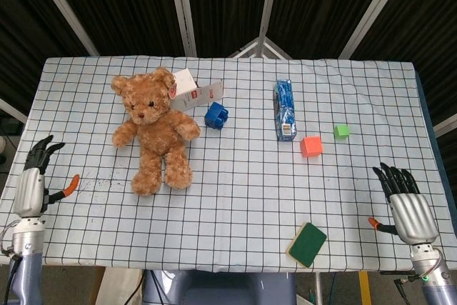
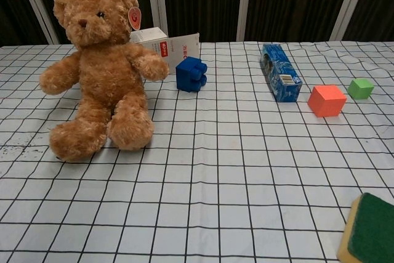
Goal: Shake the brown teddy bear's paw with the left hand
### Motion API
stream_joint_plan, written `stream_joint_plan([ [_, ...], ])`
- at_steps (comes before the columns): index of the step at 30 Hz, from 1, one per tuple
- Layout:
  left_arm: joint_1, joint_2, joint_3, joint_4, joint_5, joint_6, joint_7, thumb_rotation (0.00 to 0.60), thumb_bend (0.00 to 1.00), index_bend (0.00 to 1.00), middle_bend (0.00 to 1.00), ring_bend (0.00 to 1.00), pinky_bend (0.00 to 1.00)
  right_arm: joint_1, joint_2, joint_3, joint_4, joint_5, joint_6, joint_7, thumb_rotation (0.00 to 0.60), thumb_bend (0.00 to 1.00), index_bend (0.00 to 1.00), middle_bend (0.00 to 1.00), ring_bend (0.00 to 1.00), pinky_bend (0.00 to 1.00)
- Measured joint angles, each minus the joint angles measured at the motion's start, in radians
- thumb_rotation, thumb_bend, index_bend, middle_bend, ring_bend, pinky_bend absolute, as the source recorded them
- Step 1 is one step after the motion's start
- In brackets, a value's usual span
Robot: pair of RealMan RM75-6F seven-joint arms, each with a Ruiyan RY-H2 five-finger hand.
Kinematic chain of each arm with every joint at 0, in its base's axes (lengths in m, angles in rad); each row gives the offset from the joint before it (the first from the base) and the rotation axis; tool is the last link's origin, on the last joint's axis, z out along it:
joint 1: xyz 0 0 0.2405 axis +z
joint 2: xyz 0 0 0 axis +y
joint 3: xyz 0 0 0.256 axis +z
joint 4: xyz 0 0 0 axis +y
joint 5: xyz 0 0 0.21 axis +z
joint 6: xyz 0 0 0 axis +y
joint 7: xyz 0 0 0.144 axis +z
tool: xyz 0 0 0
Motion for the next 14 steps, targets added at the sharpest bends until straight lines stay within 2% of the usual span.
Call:
stream_joint_plan([
  [2, 0.034, 0.014, 0.007, -0.022, -0.005, 0.082, 0.122, 0.600, 0.44, 0.19, 0.06, 0.00, 0.00, -0.004, 0.001, -0.001, -0.002, -0.006, 0.008, 0.000, 0.600, 0.10, 0.00, 0.00, 0.00, 0.00],
  [5, 0.090, 0.049, 0.021, -0.073, -0.024, 0.164, 0.229, 0.600, 0.44, 0.19, 0.06, 0.00, 0.00, -0.009, 0.002, 0.000, -0.002, -0.010, 0.022, 0.000, 0.600, 0.10, 0.00, 0.00, 0.00, 0.00],
  [10, 0.118, 0.111, 0.042, -0.146, -0.049, 0.153, 0.267, 0.600, 0.44, 0.18, 0.06, 0.00, 0.00, -0.019, -0.003, 0.007, 0.003, -0.016, 0.057, -0.006, 0.600, 0.10, 0.00, 0.00, 0.00, 0.00],
  [14, 0.128, 0.126, 0.052, -0.158, -0.049, 0.146, 0.269, 0.600, 0.44, 0.18, 0.06, 0.00, 0.00, -0.029, -0.017, 0.016, 0.021, -0.031, 0.094, -0.010, 0.600, 0.10, 0.00, 0.00, 0.00, 0.00],
])
